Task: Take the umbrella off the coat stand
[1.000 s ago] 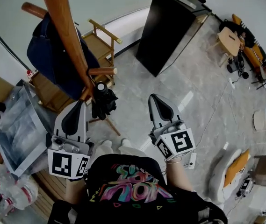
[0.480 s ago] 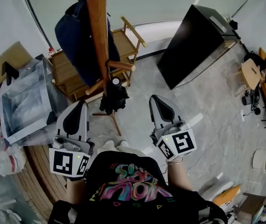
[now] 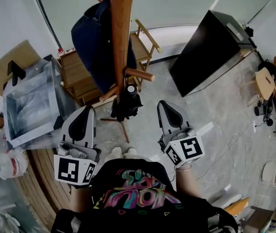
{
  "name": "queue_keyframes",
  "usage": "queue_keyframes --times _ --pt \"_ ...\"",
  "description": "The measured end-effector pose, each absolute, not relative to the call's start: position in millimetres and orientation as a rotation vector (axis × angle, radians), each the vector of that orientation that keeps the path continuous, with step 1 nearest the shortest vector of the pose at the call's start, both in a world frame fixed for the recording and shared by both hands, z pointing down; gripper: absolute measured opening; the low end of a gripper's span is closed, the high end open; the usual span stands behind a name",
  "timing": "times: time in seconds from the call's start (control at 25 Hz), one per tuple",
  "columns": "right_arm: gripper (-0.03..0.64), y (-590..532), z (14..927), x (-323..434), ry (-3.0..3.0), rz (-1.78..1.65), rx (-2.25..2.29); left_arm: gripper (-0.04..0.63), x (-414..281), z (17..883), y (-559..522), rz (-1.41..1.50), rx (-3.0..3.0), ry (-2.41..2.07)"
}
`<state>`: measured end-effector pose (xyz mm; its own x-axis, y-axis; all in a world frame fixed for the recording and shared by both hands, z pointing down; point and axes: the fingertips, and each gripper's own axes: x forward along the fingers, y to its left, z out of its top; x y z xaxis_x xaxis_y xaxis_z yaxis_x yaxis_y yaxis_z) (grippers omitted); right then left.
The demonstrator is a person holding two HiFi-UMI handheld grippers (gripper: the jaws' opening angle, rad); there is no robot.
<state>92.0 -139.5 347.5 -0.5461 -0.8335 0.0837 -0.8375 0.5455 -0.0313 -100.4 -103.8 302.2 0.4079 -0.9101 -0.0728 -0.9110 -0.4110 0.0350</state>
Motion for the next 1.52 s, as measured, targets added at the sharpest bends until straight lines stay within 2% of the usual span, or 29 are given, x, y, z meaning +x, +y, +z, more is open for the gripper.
queue_keyframes --times 0.56,1.2,1.52 --pt "0.026 -144 350 82 -2.771 0.101 1.413 0.025 -101 317 -109 0.11 -2.642 1.733" --pt "0.328 -156 383 38 -2.862 0.135 1.164 0.025 -104 338 -103 0.083 -2.693 1.739" --pt "0.389 -171 425 12 -2.801 0.16 1.095 0.025 -112 349 -99 0.079 -2.696 1.775"
